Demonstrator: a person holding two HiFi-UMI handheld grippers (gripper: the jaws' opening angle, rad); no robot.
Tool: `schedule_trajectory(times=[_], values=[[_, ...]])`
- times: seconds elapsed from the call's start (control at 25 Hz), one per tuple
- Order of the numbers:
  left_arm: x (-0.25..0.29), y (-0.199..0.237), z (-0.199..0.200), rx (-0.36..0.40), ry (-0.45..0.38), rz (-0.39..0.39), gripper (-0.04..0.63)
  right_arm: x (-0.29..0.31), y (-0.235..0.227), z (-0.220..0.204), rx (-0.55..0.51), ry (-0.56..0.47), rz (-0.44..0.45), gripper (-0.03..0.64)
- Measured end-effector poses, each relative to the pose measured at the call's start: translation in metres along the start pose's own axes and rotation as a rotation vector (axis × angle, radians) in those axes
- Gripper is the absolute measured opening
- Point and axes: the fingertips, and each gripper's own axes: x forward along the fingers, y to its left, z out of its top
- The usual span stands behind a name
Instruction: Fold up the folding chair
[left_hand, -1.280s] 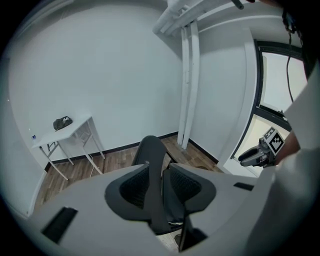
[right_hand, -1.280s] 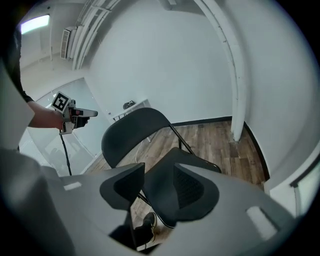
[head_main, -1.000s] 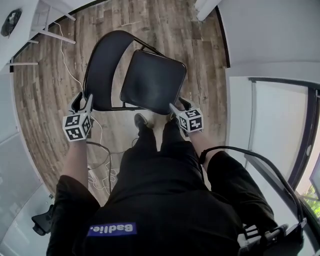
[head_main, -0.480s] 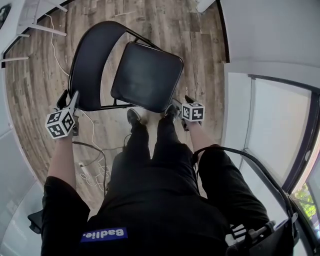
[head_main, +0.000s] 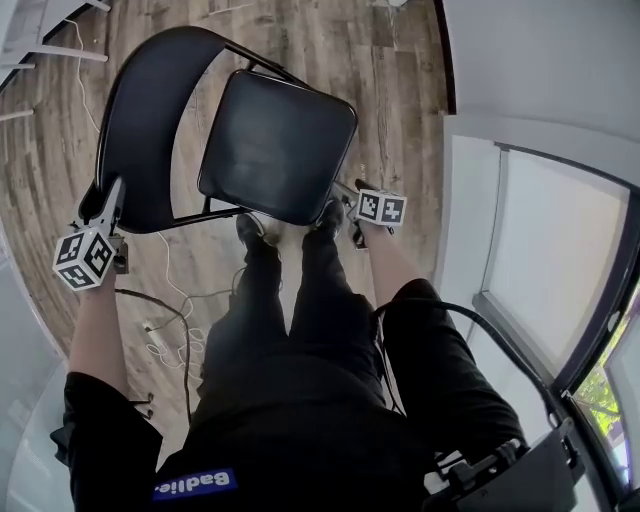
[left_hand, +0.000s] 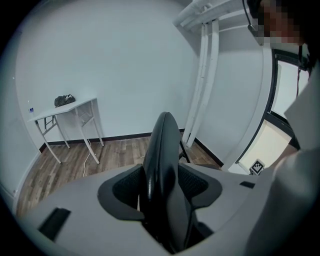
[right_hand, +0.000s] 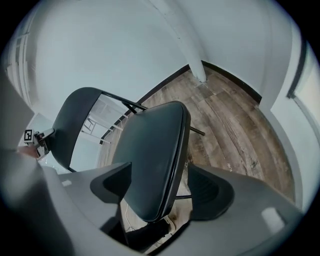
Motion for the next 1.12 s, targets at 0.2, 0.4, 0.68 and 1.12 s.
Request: schedule_trajectory(times=[0.2,0.4,0.68,1.12], values=[[0.016,-0.001,0.001,0.011,-0.027,-0.001,0.218,0.024,-0.022,0.010,0.069,-0.041,0.013,0.324],[0.024,-0.002,0.002,-0.006,-0.048,-0.025,0.204,0.044,-0.039,0.018,0.110,-0.069,0.031,0.327],[0.027,-0.006,0.002,-0.040,-0.059,-0.081,0.173,0.069,-0.047,0.025,0.152,-0.087,0.100,0.327],[0.029,-0.015,0.003,-0.063,-0.025,-0.126,0.153,0.105,-0.049,0.035,0.267,-0.138,0.231,0.331]])
